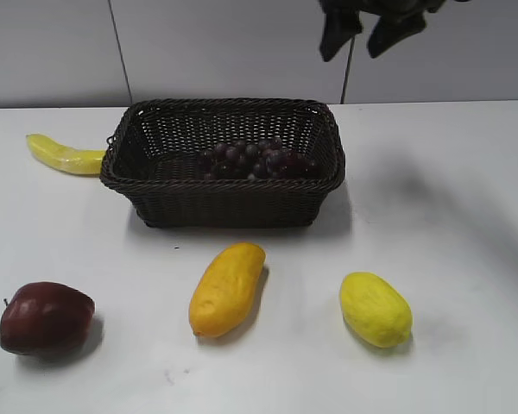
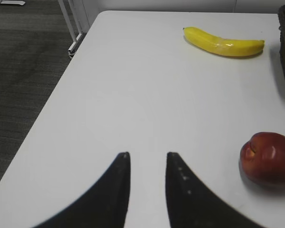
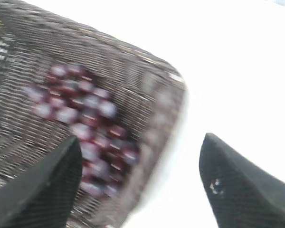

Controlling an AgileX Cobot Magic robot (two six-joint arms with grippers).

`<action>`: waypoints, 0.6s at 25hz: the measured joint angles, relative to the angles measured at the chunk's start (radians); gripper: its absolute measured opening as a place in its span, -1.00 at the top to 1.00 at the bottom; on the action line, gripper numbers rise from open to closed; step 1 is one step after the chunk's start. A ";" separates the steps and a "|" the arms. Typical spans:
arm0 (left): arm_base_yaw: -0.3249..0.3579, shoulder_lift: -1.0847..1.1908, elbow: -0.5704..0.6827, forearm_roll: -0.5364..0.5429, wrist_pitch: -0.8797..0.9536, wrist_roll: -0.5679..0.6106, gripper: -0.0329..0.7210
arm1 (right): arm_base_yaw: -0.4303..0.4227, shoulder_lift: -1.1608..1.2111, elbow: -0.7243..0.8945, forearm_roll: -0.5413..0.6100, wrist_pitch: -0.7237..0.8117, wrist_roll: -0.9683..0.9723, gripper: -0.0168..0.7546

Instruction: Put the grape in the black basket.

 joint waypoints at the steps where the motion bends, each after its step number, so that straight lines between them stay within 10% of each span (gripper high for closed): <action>1: 0.000 0.000 0.000 0.000 0.000 0.000 0.31 | -0.027 0.000 -0.001 -0.003 0.016 0.001 -0.54; 15: 0.000 0.000 0.000 0.000 0.000 0.000 0.31 | -0.249 -0.278 0.322 -0.110 0.031 0.028 -0.53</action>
